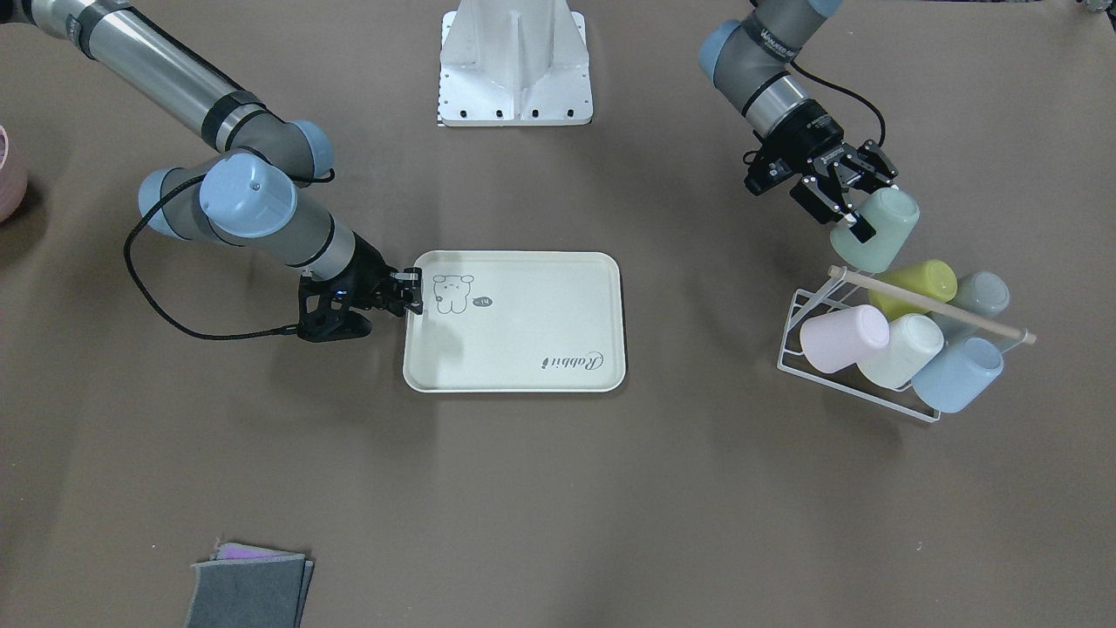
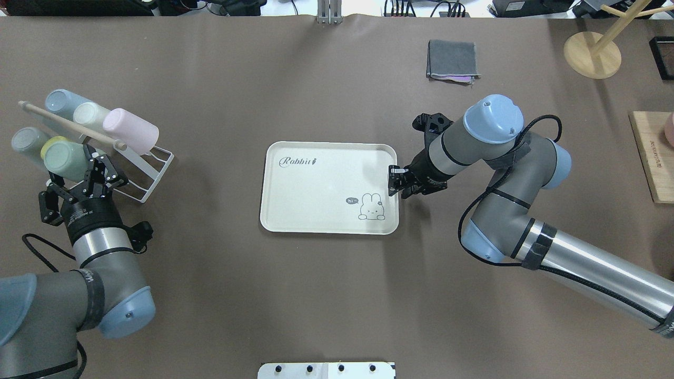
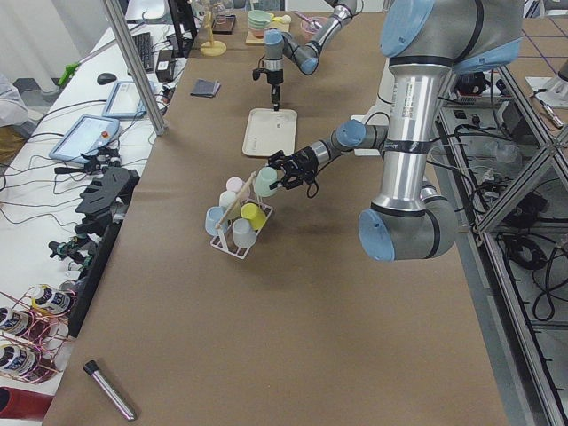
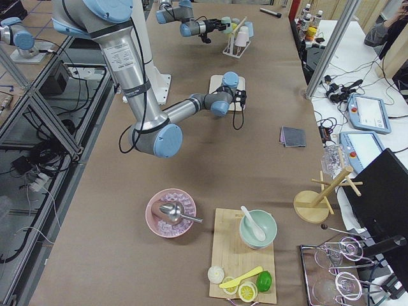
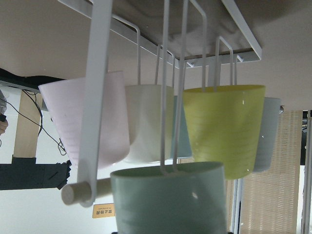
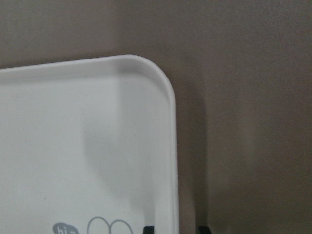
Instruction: Pick up and place green cup on tray
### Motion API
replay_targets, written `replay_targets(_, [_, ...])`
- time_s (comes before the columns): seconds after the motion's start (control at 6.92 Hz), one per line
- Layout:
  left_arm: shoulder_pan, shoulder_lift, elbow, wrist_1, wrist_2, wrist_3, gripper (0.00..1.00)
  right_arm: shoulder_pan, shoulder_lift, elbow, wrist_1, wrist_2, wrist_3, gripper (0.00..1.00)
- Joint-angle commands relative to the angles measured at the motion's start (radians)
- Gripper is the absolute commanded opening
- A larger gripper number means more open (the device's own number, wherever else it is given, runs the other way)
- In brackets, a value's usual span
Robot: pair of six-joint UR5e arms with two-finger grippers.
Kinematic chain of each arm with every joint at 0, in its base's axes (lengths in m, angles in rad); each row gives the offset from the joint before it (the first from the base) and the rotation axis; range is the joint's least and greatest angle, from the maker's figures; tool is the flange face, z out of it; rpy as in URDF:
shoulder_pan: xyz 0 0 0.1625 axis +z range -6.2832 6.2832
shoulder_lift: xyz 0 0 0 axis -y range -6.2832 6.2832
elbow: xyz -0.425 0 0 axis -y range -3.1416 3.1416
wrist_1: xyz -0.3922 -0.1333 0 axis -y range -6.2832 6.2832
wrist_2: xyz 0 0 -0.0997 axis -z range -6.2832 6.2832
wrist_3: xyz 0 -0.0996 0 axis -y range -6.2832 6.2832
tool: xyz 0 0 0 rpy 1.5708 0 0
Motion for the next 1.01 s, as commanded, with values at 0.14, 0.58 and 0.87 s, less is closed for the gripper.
replay_targets(0.14, [-0.057,0.055,-0.159,-0.007,-0.088,0.054,0.13,0.088,0.010,0.045,-0.054,0.012,0.000,1.00])
replay_targets(0.58, [-0.125,0.057,-0.288,-0.190,-0.409,-0.160,0.13,0.160,-0.131,0.331,-0.325,-0.002,-0.075,1.00])
replay_targets(0.87, [-0.152,0.051,-0.285,-0.405,-0.612,-0.561,0.12,0.211,-0.315,0.520,-0.422,0.000,-0.205,1.00])
